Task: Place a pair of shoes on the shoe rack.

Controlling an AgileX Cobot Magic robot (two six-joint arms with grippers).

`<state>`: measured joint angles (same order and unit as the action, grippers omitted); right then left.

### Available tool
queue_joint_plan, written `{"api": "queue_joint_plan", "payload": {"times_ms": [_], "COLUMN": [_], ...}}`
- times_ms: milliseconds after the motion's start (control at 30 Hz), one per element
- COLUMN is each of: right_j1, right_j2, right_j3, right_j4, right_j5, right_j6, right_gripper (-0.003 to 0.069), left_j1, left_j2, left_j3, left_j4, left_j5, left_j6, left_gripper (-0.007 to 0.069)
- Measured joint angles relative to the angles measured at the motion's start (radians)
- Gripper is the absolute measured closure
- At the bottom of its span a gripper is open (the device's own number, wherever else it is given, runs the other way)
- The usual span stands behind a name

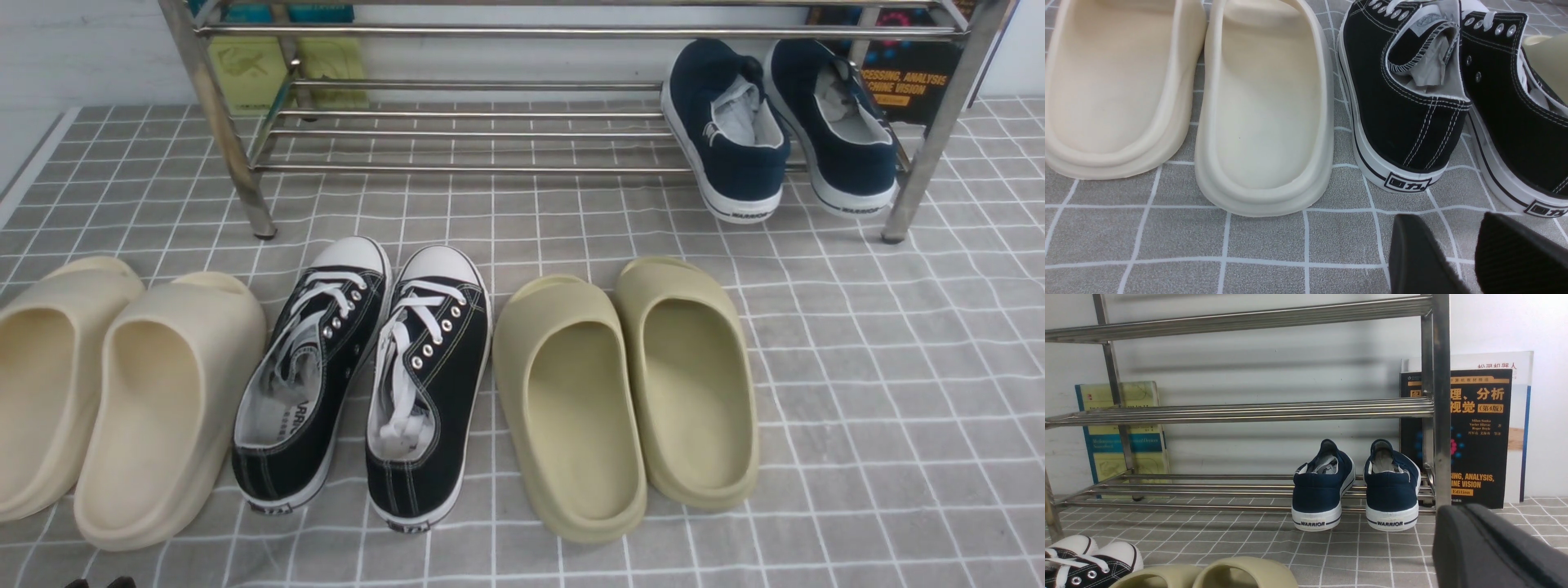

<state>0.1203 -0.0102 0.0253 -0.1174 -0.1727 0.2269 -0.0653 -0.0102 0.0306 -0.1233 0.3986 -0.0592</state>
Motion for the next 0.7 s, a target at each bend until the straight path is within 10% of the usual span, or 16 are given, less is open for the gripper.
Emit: {"api": "queue_joint_plan", "payload": {"times_ms": [400,700], "right_j1": [-0.001,-0.010], "right_j2": [0.000,0.000], "right_j3": [0.000,0.000], "right_j4": [0.005,0.117], "right_j5": [0.041,0.375], "right_j6": [-0.031,-0.102], "right_gripper": [0.0654,0.0654], "left_j1": [0.000,0.000], "left_j2": [0.000,0.000], "left_j3": [0.000,0.000], "left_j4": [0.000,0.000], "left_j5": [0.000,0.000], "left_j6": [0.001,0.001], "left_gripper": [0.0386,0.0386]}}
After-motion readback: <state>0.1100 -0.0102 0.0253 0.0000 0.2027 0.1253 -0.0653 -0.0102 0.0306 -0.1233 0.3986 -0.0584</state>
